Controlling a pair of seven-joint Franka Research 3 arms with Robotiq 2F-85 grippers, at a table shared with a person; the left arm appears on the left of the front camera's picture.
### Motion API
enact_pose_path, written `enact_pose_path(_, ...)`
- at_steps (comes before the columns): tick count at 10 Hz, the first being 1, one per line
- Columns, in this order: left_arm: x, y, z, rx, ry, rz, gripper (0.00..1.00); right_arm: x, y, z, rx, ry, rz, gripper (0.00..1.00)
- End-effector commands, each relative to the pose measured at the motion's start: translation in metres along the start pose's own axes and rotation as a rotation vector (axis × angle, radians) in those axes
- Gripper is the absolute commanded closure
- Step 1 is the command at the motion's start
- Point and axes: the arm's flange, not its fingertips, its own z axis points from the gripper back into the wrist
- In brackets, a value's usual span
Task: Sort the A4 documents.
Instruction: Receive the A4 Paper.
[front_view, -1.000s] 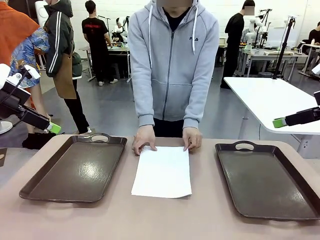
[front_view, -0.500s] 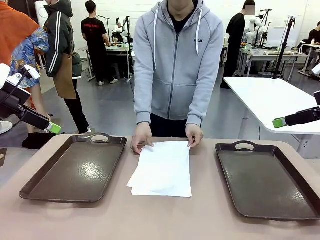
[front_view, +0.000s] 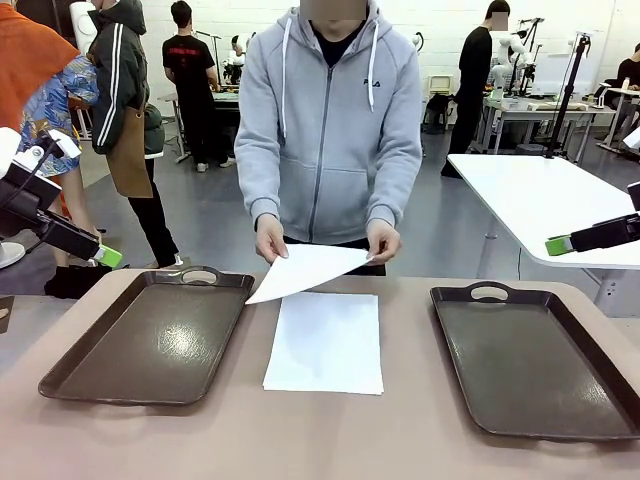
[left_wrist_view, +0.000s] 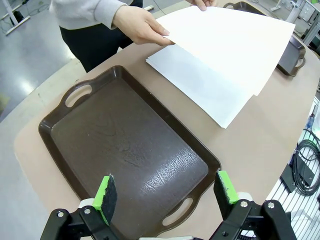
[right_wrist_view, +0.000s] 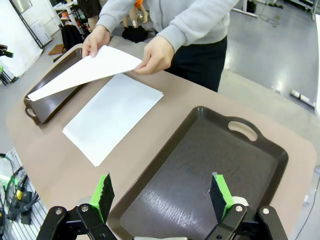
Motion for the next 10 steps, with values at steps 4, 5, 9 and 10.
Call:
enact_pose_path(4,-0.0004,-0.0001,-0.0004,-0.007,-0.001,0.000,0.00,0.0001,0.0008,-0.0026,0.010,-0.002,-0.007,0.00)
enact_pose_path(5,-0.0004,-0.0001,-0.0004,-0.007,-0.001,0.000,0.00,0.0001,0.0008,-0.0026,0.010,-0.002,-0.007,0.00)
enact_pose_path(9,-0.0004,-0.0001,-0.0004,-0.007,-0.001,0.000,0.00,0.0001,0.0008,-0.0026,0.010,-0.002,-0.007,0.00)
enact_pose_path(10,-0.0004,-0.0001,-0.0004,-0.007,-0.001,0.000,0.00,0.0001,0.0008,-0.0026,0.010,-0.002,-0.007,0.00)
